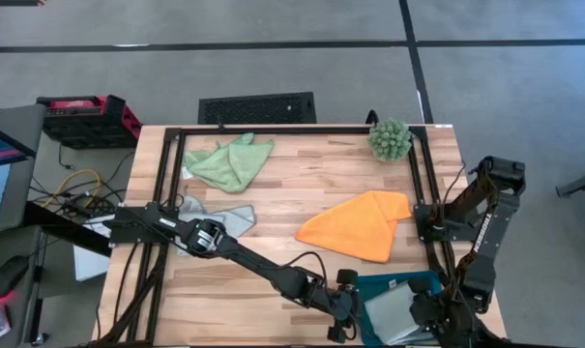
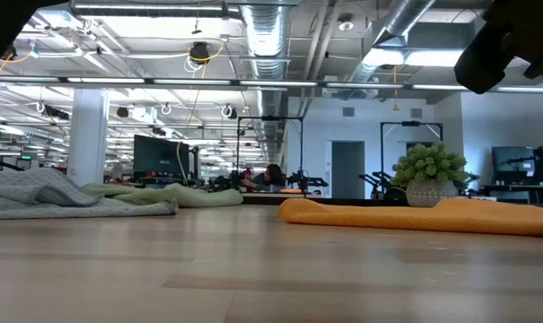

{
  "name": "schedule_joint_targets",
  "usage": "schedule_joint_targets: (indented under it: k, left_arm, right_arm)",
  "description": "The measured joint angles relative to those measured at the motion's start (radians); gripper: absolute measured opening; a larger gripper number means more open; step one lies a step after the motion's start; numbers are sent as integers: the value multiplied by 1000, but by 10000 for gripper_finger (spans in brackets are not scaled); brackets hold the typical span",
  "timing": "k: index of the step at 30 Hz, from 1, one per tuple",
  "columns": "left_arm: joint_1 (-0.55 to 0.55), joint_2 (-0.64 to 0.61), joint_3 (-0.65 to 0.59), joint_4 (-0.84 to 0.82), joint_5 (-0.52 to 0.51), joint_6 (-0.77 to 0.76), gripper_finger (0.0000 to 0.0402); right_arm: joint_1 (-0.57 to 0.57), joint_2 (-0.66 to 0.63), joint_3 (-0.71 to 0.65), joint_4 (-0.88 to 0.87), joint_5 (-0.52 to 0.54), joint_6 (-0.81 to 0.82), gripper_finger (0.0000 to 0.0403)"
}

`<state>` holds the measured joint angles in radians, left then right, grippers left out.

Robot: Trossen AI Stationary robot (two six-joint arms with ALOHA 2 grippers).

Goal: Fold microfiber towels
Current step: Put the folded right gray towel into the blue bin

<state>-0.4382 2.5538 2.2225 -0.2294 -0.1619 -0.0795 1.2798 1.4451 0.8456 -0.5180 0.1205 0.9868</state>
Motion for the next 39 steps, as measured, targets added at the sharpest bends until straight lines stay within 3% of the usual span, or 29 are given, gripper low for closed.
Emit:
schedule_joint_targets:
  k: [8, 12, 15, 26, 39]
  left_arm:
    - [2, 0, 76, -92, -7, 48, 158]
    - [2, -1, 131, -182, -7, 46, 158]
    - [0, -7, 130, -199, -17, 39, 158]
    - [-37, -35, 130, -243, -88, 30, 158]
    - [-74, -43, 133, -305, -184, 7, 158]
  right_arm:
    - [-21, -57, 40, 0, 19, -68, 240]
    - [-53, -76, 40, -30, 157, -130, 240]
    - [-103, -58, 40, -39, 173, -190, 240]
    - [-275, 71, 40, 12, 89, -315, 240]
    - [-314, 210, 40, 141, -3, -385, 240]
